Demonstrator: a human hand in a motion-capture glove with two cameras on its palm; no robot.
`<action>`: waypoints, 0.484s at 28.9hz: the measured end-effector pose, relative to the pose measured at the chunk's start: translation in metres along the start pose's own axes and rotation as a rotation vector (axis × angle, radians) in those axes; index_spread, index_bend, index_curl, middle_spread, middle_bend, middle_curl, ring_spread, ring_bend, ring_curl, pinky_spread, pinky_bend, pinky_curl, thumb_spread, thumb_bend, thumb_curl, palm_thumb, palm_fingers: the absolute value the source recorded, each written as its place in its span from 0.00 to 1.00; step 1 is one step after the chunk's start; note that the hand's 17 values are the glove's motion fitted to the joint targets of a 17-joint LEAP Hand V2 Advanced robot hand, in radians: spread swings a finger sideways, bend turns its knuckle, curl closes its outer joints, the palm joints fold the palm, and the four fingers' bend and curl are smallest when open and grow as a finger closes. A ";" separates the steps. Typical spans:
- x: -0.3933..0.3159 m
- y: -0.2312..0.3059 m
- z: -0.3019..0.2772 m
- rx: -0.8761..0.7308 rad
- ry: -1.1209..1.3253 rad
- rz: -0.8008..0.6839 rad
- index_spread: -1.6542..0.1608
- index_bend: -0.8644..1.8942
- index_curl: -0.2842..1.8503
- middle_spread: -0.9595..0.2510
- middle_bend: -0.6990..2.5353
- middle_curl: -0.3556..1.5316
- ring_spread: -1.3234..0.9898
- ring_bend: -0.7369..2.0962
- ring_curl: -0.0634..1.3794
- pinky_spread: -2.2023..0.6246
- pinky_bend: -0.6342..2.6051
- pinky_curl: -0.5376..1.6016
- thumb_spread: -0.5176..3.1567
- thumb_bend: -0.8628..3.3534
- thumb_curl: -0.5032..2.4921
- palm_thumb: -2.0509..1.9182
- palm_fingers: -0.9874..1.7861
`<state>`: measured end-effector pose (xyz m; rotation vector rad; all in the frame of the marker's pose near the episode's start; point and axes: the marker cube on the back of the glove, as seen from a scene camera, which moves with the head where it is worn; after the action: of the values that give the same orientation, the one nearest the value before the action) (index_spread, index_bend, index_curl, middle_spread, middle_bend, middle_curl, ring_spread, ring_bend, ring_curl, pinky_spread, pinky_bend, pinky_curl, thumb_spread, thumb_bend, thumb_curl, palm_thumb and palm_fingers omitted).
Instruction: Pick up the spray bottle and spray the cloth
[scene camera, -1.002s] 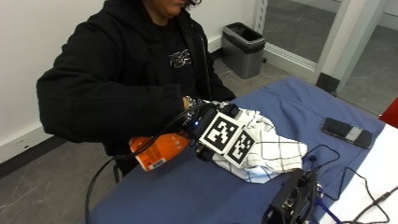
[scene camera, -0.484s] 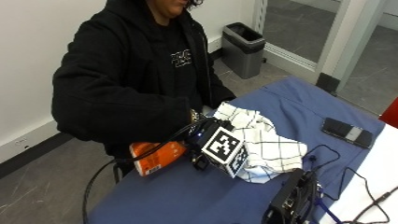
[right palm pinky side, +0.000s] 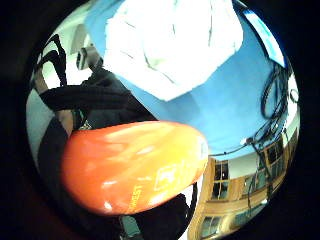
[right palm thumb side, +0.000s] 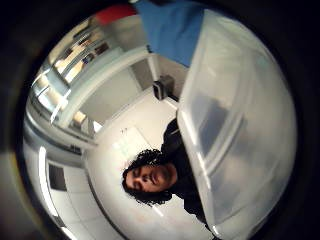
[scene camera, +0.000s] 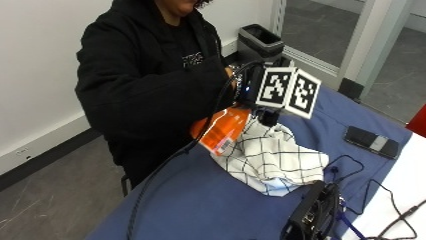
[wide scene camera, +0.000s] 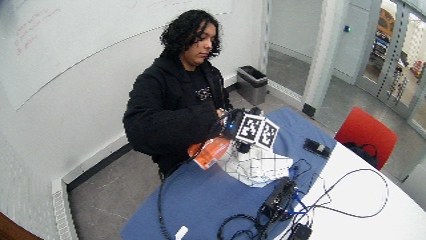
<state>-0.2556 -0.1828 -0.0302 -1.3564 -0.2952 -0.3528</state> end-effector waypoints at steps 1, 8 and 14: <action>-0.017 -0.005 -0.007 0.029 -0.012 -0.060 0.75 0.39 0.45 0.65 0.42 0.53 0.49 0.53 0.42 0.69 0.36 0.48 0.27 0.20 0.46 0.78 0.80; -0.102 -0.055 -0.032 0.269 -0.179 -0.471 0.75 0.39 0.46 0.65 0.41 0.53 0.49 0.53 0.42 0.69 0.35 0.48 0.28 0.20 0.47 0.78 0.80; -0.122 -0.101 -0.047 0.487 -0.301 -0.679 0.75 0.39 0.46 0.65 0.41 0.53 0.49 0.53 0.42 0.70 0.35 0.48 0.28 0.20 0.47 0.78 0.81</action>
<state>-0.4082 -0.2370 0.0020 -0.7910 -1.0349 -0.5917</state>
